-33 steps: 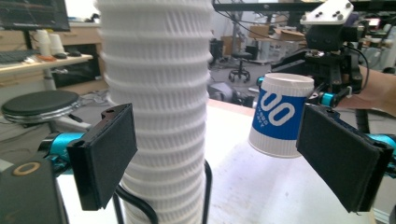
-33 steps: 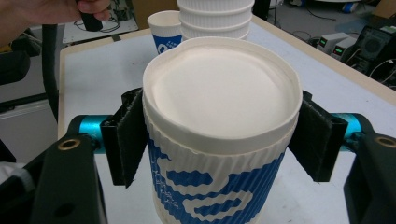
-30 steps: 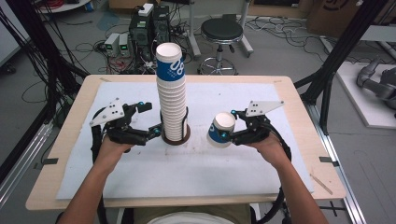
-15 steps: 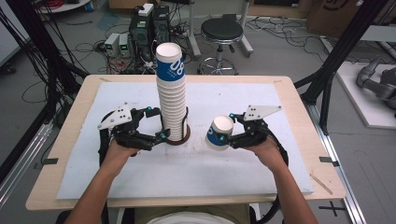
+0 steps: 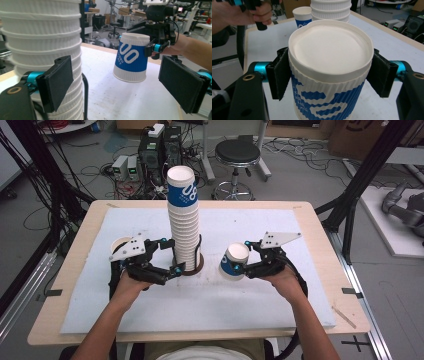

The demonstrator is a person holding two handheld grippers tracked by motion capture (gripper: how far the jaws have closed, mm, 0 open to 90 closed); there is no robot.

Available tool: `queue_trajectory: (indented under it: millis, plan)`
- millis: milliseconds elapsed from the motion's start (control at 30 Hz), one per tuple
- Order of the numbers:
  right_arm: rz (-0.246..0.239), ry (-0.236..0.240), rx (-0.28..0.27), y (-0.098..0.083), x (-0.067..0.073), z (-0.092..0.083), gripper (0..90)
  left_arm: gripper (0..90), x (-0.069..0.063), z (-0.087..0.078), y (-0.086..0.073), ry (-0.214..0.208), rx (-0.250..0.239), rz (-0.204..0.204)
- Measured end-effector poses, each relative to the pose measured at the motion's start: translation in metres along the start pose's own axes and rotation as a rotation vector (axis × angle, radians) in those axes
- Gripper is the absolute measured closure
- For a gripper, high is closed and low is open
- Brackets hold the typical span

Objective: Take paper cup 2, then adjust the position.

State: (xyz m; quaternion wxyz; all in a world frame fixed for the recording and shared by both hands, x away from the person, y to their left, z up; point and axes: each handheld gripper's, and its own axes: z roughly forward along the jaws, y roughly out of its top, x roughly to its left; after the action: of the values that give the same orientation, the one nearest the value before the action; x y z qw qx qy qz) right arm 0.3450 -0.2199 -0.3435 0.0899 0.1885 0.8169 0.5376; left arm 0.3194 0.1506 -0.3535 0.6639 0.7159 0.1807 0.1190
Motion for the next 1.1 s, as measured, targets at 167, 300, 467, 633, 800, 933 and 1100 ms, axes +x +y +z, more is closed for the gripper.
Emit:
queue_trajectory:
  millis: [167,300,467,633,800,933,1100]
  plan:
    - [-0.007,0.016,-0.006,0.002,0.003,0.001,27.9,12.3,-0.005,0.010,-0.002,-0.042,0.005,0.005]
    - [-0.011,0.027,-0.002,0.003,0.006,0.004,27.9,12.3,-0.007,0.017,-0.005,-0.059,0.015,0.008]
    - [-0.019,0.057,-0.010,0.004,0.011,0.006,27.9,12.3,-0.011,0.030,-0.008,-0.090,0.009,0.016]
    - [-0.015,0.095,-0.050,0.008,0.016,0.004,27.9,12.3,-0.013,0.046,-0.008,-0.123,-0.012,0.029]
    - [-0.017,0.104,-0.057,0.009,0.016,0.003,27.9,12.3,-0.013,0.057,-0.012,-0.157,0.012,0.021]
    - [-0.016,0.118,-0.059,0.009,0.016,0.004,27.9,12.2,-0.016,0.061,-0.014,-0.179,0.013,0.009]
    - [-0.021,0.137,-0.047,0.010,0.020,0.012,27.9,12.3,-0.021,0.067,-0.013,-0.200,0.000,0.007]
